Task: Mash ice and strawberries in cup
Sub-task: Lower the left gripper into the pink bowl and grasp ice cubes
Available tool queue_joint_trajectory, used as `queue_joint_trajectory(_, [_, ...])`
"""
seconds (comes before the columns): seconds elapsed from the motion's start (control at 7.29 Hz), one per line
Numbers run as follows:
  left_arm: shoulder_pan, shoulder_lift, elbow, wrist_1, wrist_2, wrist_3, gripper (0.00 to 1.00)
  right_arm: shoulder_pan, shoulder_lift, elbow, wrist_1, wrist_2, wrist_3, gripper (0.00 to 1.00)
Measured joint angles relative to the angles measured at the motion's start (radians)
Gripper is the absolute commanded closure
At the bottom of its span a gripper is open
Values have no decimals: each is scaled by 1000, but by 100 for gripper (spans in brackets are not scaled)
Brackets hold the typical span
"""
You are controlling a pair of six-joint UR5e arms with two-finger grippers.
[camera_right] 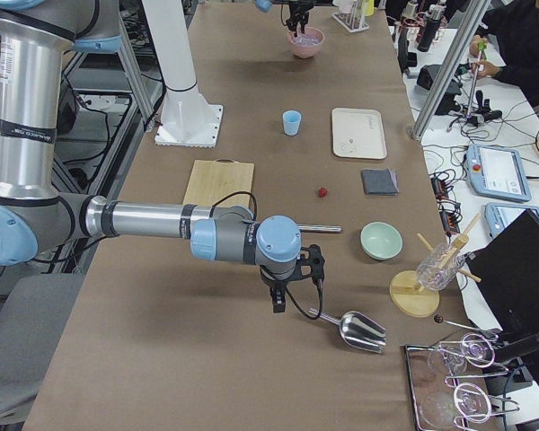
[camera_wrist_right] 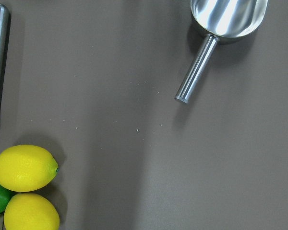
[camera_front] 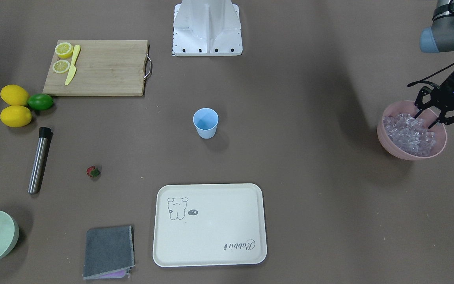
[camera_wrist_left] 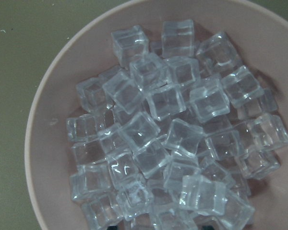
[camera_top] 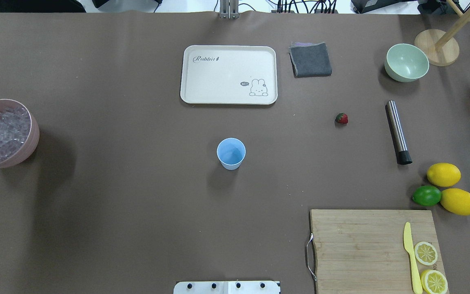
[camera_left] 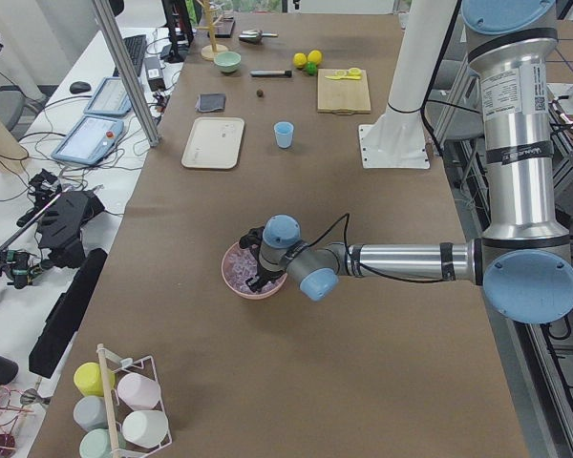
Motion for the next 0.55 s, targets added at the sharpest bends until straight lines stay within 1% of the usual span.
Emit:
queue_joint_trajectory(0.41, [1,-2,-10,2,-13,-18,100,0,-6,1,0,0,-1,0])
queue_joint_trajectory(0.55, [-4,-2,-21,7,-39,-20,100,0,-6,2,0,0,0,0])
